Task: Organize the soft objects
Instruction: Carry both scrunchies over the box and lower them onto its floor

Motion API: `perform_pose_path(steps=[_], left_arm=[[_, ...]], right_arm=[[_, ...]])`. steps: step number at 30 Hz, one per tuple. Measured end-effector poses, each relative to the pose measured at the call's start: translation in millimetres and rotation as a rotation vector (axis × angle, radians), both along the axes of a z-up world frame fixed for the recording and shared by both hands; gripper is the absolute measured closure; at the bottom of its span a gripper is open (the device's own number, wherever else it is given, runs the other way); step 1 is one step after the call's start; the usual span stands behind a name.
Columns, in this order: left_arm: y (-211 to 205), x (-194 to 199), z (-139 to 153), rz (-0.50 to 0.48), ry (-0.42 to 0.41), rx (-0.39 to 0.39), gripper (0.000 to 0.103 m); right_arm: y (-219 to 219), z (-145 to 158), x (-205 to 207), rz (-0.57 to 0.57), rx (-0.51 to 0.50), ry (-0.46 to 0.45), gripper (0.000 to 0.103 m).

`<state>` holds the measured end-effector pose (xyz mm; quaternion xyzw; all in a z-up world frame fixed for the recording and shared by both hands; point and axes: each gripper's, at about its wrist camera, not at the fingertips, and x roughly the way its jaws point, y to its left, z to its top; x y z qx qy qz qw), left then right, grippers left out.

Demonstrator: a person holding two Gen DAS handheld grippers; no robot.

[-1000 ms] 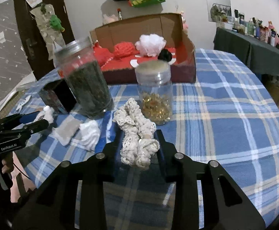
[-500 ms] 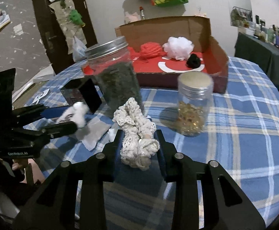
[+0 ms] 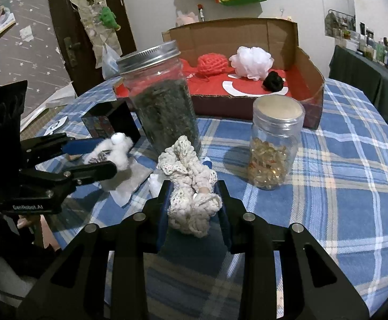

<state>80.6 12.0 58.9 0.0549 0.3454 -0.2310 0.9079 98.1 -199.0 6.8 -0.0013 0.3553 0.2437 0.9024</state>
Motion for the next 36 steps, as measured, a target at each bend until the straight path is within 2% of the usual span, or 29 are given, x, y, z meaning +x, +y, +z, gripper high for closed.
perform_pose_path(steps=[4,11,22,36], left_arm=[[14.8,-3.7,0.3,0.009,0.01,-0.007,0.047],[52.8,-8.8,4.1,0.088,0.015,-0.001,0.047],[99.2,-4.6,8.8,0.189,0.002,0.054,0.047],[123.5,40.5,6.3,0.137,-0.003,0.063,0.047]], right_arm=[[-6.4,1.1,-3.5,-0.01,-0.009,0.0,0.072],[-26.5,3.0,-4.8,-0.054,-0.013,0.01,0.072],[-61.6,0.9,-1.2,-0.106,-0.03,0.027,0.072],[-90.8,3.0,32.3,-0.127,-0.114,0.023,0.072]])
